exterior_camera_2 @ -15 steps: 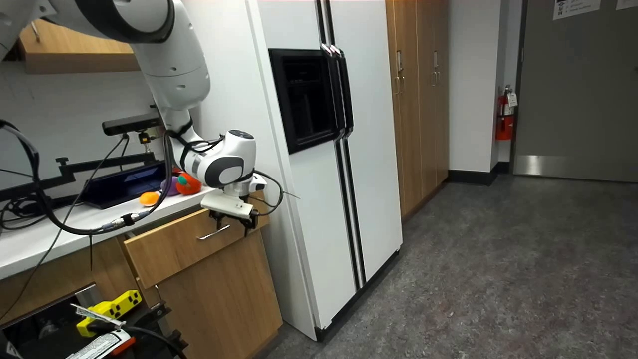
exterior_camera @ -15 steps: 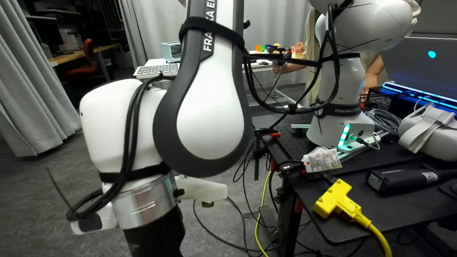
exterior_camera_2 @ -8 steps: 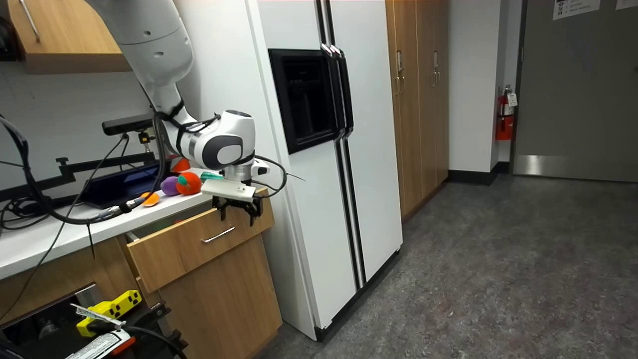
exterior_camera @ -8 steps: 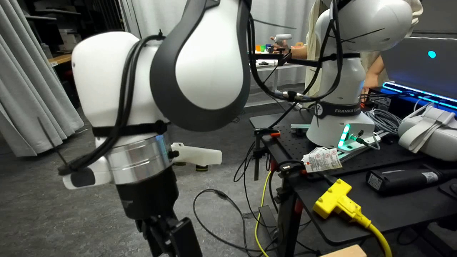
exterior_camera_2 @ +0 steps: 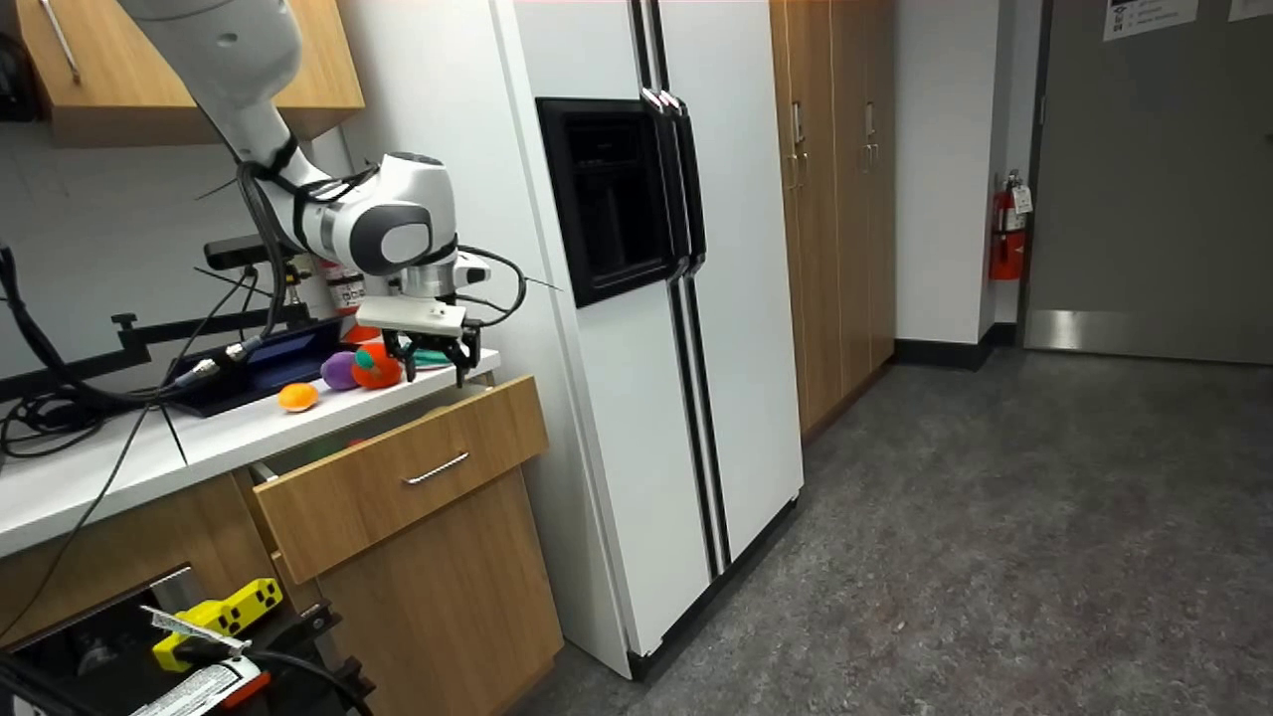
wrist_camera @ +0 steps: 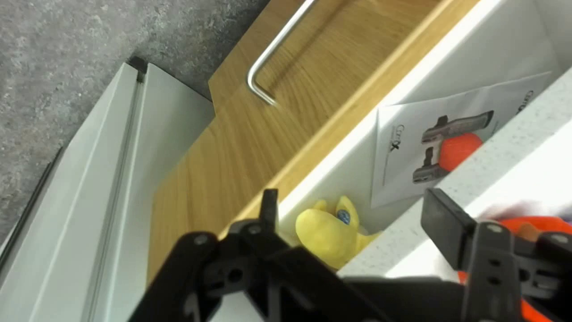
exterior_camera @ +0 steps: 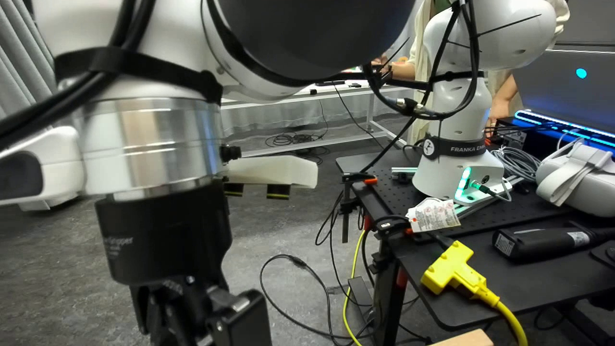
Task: Fully open the drawer
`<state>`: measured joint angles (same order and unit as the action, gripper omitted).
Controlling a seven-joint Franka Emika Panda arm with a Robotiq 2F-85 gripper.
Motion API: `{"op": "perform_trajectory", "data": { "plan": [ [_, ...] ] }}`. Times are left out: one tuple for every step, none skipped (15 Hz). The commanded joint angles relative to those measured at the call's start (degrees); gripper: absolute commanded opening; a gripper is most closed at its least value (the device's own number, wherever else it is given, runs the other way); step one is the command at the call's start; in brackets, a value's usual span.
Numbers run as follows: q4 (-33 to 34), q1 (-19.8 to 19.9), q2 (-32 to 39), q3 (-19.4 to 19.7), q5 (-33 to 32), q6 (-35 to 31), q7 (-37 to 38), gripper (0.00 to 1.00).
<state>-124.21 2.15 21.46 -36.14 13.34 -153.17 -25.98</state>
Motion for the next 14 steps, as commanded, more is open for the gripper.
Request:
{"op": "perform_trajectory", "data": {
  "plan": [
    [0.6, -1.5, -1.0, -0.7, 3.1, 1.5, -2.8, 0.51],
    [0.9, -1.3, -0.5, -1.2, 3.8, 1.8, -3.4, 0.42],
    [1.1, -1.2, -0.4, -1.2, 4.2, 2.1, -3.8, 0.35],
    [1.1, -1.4, 0.0, -1.1, 4.5, 2.2, -4.0, 0.28],
    [1.1, -1.5, 0.3, -0.9, 4.6, 2.2, -3.9, 0.19],
    [1.2, -1.3, 0.4, -0.8, 4.8, 2.5, -4.1, 0.13],
    [1.2, -1.5, 0.6, -0.5, 4.6, 2.6, -3.9, 0.05],
    [0.9, -1.9, 0.8, -0.1, 4.3, 2.5, -3.5, 0.0],
    [0.8, -2.1, 1.2, 0.1, 4.3, 2.6, -3.3, 0.0],
    [0.7, -2.1, 1.6, 0.2, 4.3, 2.7, -3.4, 0.0],
    [0.6, -2.2, 2.0, 0.3, 4.3, 2.9, -3.3, 0.0],
    [0.5, -2.2, 2.6, 0.3, 4.4, 2.9, -3.3, 0.0],
    [0.5, -2.1, 3.3, 0.3, 4.4, 2.9, -3.3, 0.0],
    [0.6, -2.2, 4.0, 0.3, 4.3, 2.9, -3.2, 0.0]
  ]
}}
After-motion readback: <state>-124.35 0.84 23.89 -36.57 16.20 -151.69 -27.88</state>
